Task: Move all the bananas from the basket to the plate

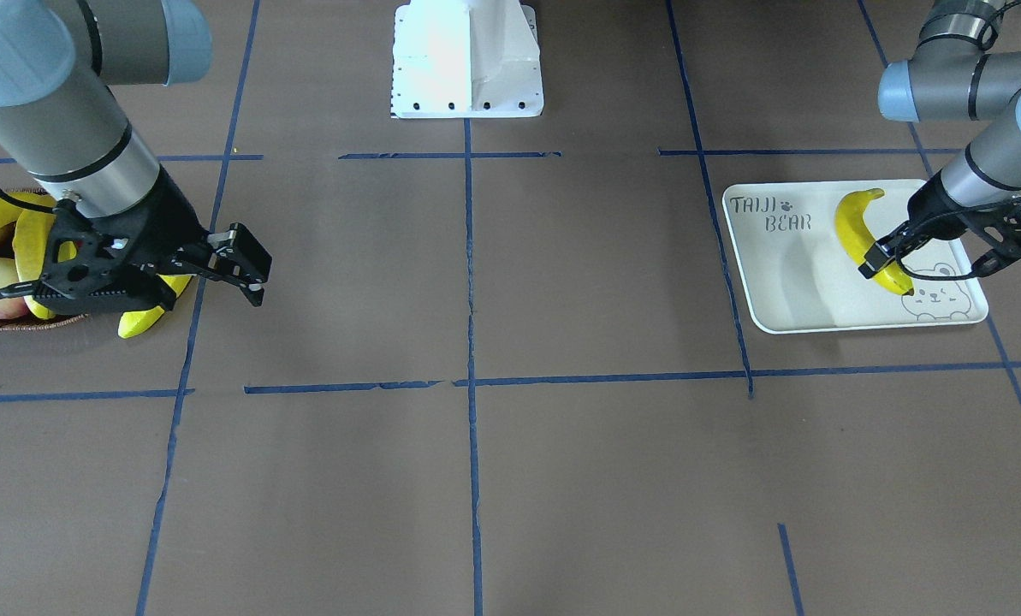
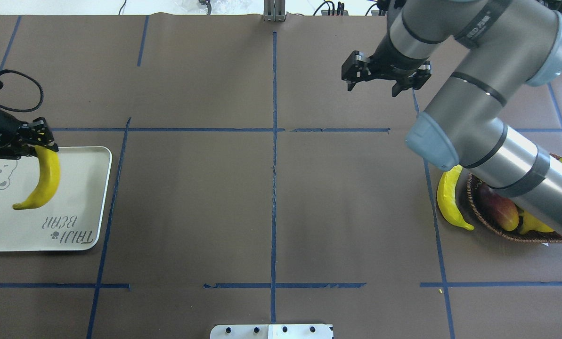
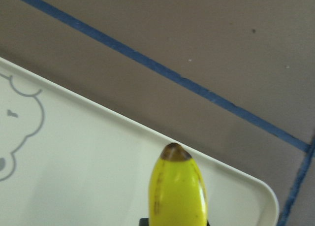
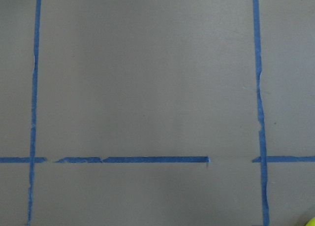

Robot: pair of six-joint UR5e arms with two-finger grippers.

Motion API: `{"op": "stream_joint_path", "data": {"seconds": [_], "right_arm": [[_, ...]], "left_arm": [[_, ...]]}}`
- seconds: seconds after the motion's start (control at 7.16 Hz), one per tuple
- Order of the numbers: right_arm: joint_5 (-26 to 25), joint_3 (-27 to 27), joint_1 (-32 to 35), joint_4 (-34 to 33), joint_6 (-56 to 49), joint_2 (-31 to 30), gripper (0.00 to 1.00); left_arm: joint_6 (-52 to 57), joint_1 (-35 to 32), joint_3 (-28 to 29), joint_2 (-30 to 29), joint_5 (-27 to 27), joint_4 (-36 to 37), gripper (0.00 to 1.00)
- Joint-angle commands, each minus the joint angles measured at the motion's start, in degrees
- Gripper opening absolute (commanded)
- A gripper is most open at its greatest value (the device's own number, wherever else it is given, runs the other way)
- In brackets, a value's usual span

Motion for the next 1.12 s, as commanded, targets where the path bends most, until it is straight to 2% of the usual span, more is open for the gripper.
{"op": "stream_joint_path", "data": {"seconds": [0.0,0.14,0.28,0.42,0.56,0.7,0.84,0.98], "right_arm": [[0.9,0.4,1.4,0.0,-2.4,-1.2,1.00],[0.9,0.5,1.4,0.0,-2.4,-1.1,1.00],[0.9,0.5,1.4,0.0,-2.4,-1.1,1.00],[0.9,0.5,1.4,0.0,-2.4,-1.1,1.00],[0.8,0.5,1.3,0.0,-2.4,-1.3,1.00],[0.8,0.4,1.3,0.0,-2.4,-1.3,1.00],[0.8,0.4,1.2,-0.1,-2.4,-1.3,1.00],[0.7,0.4,1.2,-0.2,-2.4,-1.3,1.00]], "left_arm": [[8.0,-3.2,5.3,0.9,0.0,-0.2,0.00],[9.0,-3.4,6.8,0.7,0.1,-0.4,0.00],[11.2,-3.4,8.5,0.4,0.3,-0.5,0.05],[12.0,-3.4,9.0,0.4,0.2,-0.5,0.19],[12.2,-3.4,9.4,0.2,0.2,-0.6,0.50],[12.2,-3.4,9.4,0.2,0.2,-0.6,0.56],[14.2,-3.4,9.3,0.4,0.2,-1.3,0.98],[15.0,-3.7,8.9,0.2,-0.1,-1.4,1.00]]}}
